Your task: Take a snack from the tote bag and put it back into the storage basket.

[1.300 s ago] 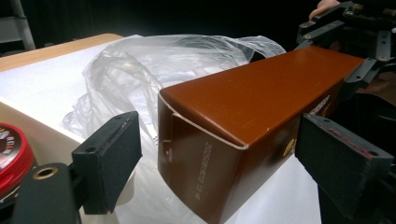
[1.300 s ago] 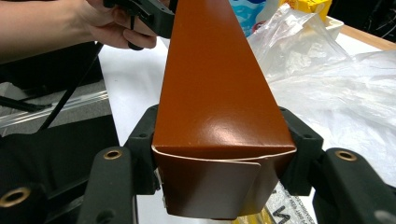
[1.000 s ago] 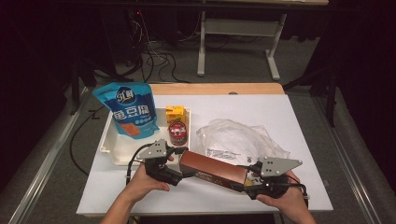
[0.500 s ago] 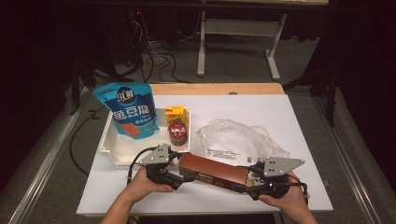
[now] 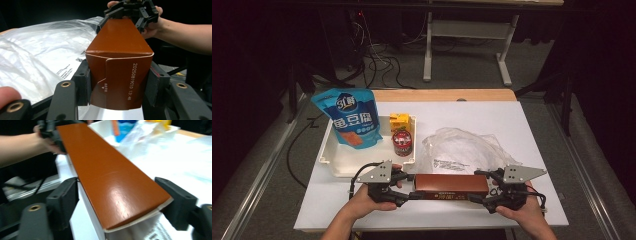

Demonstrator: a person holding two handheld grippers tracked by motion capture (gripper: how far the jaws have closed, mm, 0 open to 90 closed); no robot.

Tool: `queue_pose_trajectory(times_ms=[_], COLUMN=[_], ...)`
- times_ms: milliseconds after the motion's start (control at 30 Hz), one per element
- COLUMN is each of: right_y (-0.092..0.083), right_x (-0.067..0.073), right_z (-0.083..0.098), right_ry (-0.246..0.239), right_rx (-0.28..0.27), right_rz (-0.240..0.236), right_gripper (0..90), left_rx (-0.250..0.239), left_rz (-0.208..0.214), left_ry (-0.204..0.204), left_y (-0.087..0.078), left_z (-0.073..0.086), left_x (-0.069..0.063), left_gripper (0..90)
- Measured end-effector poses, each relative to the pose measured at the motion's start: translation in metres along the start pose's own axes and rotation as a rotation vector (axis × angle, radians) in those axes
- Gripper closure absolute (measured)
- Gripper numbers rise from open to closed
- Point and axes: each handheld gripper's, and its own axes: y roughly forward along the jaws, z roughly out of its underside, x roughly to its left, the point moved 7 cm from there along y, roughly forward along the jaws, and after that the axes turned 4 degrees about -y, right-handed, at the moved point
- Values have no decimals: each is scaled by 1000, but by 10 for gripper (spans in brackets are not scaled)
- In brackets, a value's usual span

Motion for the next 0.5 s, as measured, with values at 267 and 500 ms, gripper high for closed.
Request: queue_pose_trajectory(times_ms=[267,500], right_y=[-17,-18], right_x=[-18,-20], right_z=[-1,3], right_ry=[72,78], right_rx=[-53,-40], right_rz=[148,201], right_gripper=[137,151], left_rx=[-35,-66], left_rz=[-81,-138], left_ry=[-42,-56], left_y=[-20,-35], left_z=[-2,-4], left_x=[10,14], left_gripper=[484,484])
